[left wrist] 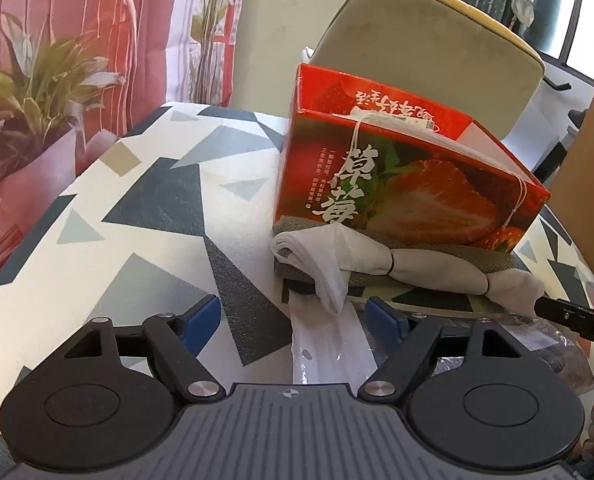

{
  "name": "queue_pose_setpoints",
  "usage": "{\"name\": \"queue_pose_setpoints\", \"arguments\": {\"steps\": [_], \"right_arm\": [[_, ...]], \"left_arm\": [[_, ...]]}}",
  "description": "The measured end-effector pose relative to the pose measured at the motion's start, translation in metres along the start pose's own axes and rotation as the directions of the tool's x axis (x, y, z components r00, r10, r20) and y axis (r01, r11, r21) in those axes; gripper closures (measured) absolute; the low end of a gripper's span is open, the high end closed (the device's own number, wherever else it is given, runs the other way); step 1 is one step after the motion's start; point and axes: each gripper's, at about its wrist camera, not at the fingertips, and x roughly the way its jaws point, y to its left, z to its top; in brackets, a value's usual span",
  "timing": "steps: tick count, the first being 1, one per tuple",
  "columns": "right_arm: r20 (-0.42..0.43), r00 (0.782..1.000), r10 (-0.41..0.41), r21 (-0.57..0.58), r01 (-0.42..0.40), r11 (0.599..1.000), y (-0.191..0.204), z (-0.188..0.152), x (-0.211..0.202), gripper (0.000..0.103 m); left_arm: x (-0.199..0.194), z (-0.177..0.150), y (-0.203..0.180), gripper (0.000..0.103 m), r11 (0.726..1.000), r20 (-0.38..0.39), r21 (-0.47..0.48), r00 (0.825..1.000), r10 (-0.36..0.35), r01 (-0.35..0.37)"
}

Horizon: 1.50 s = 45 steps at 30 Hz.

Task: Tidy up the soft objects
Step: 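Close the left tool on one end of the white cloth while the right tool grips the other end, then lift the white cloth with both tools over the red box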

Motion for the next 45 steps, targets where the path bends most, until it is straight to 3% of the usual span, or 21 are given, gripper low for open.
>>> {"name": "queue_pose_setpoints", "arguments": {"steps": [7, 14, 22, 27, 31, 33, 38, 45], "right_arm": [[0.005, 1.0, -0.003, -0.004, 0.003, 1.0, -0.006, 0.005, 0.003, 0.043], [-0.006, 1.0, 0.007, -0.041, -0.007, 0.999, -0.009, 0.014, 0.015, 0.048], [-0.043, 0.999, 0.018, -0.04, -0.02, 0.999, -0.015, 0.017, 0.03, 0.052], [-0.06, 0.998, 0.031, -0.082, -0.036, 0.996, -0.014, 0.024, 0.033, 0.053], [-0.077, 0.996, 0.037, -0.126, -0.047, 0.991, -0.012, 0.03, 0.037, 0.054], [-0.086, 0.995, 0.042, -0.128, -0.053, 0.99, -0.013, 0.031, 0.04, 0.057], [-0.106, 0.994, 0.039, -0.115, -0.051, 0.992, -0.018, 0.029, 0.048, 0.074], [-0.103, 0.993, 0.06, -0.051, -0.065, 0.997, -0.025, 0.031, 0.044, 0.083]], "left_arm": [[0.009, 0.013, 0.005, 0.027, 0.999, 0.0, -0.019, 0.999, -0.033, 0.033], [0.036, 0.025, 0.004, 0.048, 0.998, -0.057, 0.023, 0.997, -0.055, 0.056], [0.061, 0.023, -0.002, 0.049, 0.993, -0.117, 0.039, 0.988, -0.102, 0.107], [0.07, 0.026, -0.002, 0.052, 0.995, -0.121, 0.041, 0.989, -0.088, 0.094], [0.077, 0.028, -0.002, 0.073, 0.996, -0.128, 0.045, 0.99, -0.066, 0.073], [0.079, 0.028, 0.0, 0.087, 0.996, -0.13, 0.045, 0.989, -0.065, 0.071], [0.083, 0.029, 0.007, 0.092, 0.995, -0.137, 0.006, 0.986, -0.094, 0.096], [0.069, 0.029, 0.005, 0.095, 0.995, -0.08, 0.022, 0.992, -0.1, 0.102]]}}
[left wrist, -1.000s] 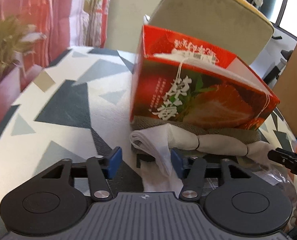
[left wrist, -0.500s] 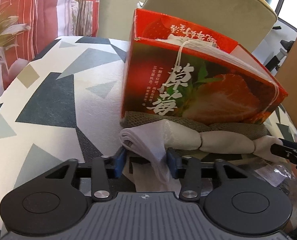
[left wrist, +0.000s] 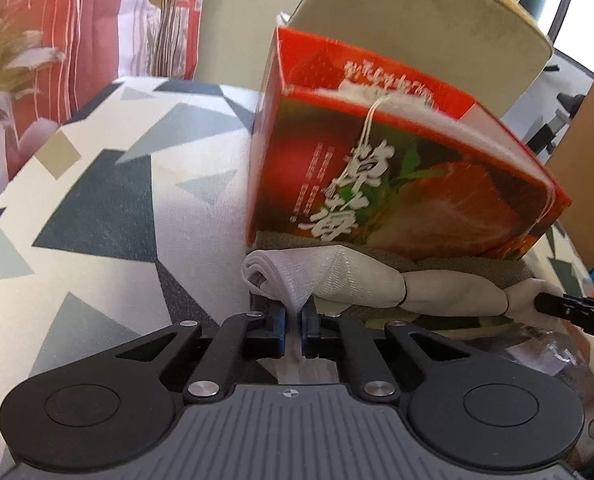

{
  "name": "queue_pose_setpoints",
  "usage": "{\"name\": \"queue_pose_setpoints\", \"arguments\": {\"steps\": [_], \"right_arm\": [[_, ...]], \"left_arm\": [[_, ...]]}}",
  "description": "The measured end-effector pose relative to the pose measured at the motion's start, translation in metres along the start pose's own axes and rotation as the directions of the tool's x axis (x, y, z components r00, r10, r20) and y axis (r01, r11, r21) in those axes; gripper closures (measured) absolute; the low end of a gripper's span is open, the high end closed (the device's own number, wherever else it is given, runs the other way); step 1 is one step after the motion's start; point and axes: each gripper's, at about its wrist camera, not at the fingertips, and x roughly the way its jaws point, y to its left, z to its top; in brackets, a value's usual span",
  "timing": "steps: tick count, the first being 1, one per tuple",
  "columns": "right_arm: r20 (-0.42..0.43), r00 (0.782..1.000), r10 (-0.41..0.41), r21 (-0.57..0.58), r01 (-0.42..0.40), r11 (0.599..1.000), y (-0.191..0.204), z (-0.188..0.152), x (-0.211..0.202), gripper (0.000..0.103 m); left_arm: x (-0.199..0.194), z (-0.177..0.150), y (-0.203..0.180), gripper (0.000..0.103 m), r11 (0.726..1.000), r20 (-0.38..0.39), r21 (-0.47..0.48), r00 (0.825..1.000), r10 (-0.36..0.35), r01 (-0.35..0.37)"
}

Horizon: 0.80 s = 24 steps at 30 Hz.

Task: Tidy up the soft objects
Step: 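Lift the white cloth with both tools over the red box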

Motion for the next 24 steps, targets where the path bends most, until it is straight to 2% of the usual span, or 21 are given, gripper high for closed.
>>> {"name": "queue_pose_setpoints", "arguments": {"steps": [9, 24], "right_arm": [[0.086, 0.996, 0.018, 0.004, -0.019, 1.0, 0.014, 0.009, -0.032, 0.085], [0.127, 0.991, 0.032, -0.021, -0.029, 0.999, 0.034, 0.004, -0.061, 0.086]], "left_arm": [[-0.047, 0.001, -0.013, 0.095, 0.999, 0.108, 0.036, 0.994, 0.023, -0.027], [-0.079, -0.017, -0.014, 0.095, 1.0, 0.159, 0.003, 0.987, 0.014, -0.015]]}}
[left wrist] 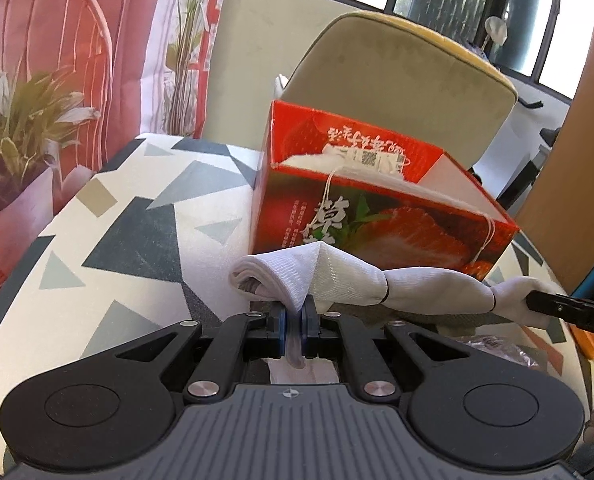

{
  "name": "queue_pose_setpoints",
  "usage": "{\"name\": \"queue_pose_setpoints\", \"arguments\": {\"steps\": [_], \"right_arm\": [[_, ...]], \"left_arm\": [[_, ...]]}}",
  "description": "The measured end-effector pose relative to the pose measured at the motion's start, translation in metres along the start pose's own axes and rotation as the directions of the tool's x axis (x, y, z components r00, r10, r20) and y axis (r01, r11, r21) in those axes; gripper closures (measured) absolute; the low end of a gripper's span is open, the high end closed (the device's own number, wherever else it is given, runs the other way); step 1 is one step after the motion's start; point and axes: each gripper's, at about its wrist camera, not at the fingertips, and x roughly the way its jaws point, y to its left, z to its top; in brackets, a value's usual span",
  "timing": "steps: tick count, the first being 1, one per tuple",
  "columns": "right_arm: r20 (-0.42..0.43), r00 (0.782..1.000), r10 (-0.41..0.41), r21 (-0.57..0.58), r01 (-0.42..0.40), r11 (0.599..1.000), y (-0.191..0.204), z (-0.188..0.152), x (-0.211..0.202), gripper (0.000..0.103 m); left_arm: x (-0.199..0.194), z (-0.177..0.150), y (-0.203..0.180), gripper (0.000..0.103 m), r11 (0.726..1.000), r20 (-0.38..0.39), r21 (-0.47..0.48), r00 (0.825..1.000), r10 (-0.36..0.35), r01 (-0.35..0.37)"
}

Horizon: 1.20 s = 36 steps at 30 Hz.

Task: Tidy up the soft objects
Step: 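Lift the white cloth with both tools over the red box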

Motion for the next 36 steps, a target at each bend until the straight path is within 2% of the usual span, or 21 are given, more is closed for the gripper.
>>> {"name": "queue_pose_setpoints", "arguments": {"steps": [9, 15, 20, 25, 29, 33, 36], "right_arm": [[0.047, 0.999, 0.024, -0.012, -0.023, 1.0, 0.006, 0.021, -0.014, 0.086], [0.076, 0.996, 0.048, -0.011, -0.047, 0.999, 0.009, 0.057, -0.02, 0.087], [0.093, 0.994, 0.054, 0.012, -0.056, 0.998, 0.008, 0.095, -0.013, 0.089], [0.089, 0.996, 0.019, -0.022, -0.017, 1.0, 0.004, 0.135, 0.008, 0.089], [0.049, 0.999, -0.006, -0.011, 0.007, 1.0, -0.008, 0.158, 0.038, 0.089], [-0.026, 0.999, -0.042, -0.031, 0.041, 0.999, -0.017, 0.163, 0.078, 0.09], [-0.081, 0.995, -0.064, -0.064, 0.059, 0.996, -0.018, 0.158, 0.105, 0.09]], "left_arm": [[-0.014, 0.021, -0.007, 0.095, 0.999, 0.048, 0.032, 0.999, -0.011, 0.009], [-0.025, 0.057, -0.015, 0.095, 0.994, 0.112, 0.107, 0.993, -0.046, 0.034], [-0.013, 0.091, -0.022, 0.096, 0.989, 0.123, 0.14, 0.991, -0.059, 0.042], [0.02, 0.126, -0.034, 0.096, 0.979, 0.068, 0.193, 0.995, -0.073, 0.058], [0.057, 0.142, -0.04, 0.096, 0.972, -0.021, 0.222, 0.997, -0.072, 0.075], [0.095, 0.145, -0.046, 0.096, 0.965, -0.085, 0.259, 0.996, -0.029, 0.05], [0.118, 0.142, -0.051, 0.096, 0.959, -0.142, 0.277, 0.99, -0.017, 0.056]]}}
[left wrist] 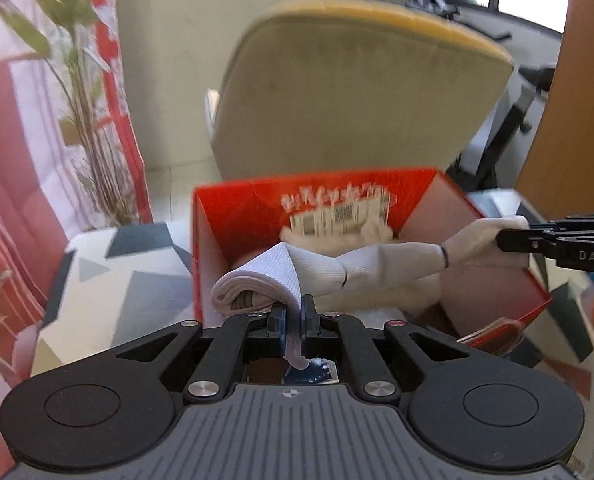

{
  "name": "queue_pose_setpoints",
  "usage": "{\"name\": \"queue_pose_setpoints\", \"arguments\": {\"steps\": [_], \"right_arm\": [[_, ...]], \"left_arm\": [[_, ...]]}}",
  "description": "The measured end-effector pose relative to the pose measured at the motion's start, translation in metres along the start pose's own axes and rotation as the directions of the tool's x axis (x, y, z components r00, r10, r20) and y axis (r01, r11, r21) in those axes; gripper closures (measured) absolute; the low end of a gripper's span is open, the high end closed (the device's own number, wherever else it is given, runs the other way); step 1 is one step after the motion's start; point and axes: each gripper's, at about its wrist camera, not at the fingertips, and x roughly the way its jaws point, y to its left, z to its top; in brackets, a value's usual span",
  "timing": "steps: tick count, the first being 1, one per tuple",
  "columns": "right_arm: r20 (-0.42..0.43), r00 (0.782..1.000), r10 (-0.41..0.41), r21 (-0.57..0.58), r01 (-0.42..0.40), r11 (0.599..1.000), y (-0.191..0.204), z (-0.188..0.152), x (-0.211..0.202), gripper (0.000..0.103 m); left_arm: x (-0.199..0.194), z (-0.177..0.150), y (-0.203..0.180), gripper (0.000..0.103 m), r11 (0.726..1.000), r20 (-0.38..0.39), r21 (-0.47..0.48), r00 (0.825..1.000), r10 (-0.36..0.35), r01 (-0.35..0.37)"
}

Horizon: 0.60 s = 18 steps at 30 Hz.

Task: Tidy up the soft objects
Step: 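Lift the white cloth with both tools over the red box, then lower the white cloth onto the plush and open both tools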

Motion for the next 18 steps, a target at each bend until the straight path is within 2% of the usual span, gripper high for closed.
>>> {"name": "queue_pose_setpoints", "arguments": {"steps": [7, 18], "right_arm": [[-0.103, 0.994, -0.03, -0.04, 0.026, 0.999, 0.003, -0.01, 0.044, 0.09], [-0.171, 0.982, -0.086, -0.096, 0.07, 0.993, 0.006, -0.011, 0.078, 0.09]], "left_arm": [[0.045, 0.001, 0.0, 0.096, 1.0, -0.124, 0.024, 0.992, -0.008, 0.011], [0.07, 0.008, 0.006, 0.096, 1.0, -0.176, 0.028, 0.984, 0.002, 0.003]]}}
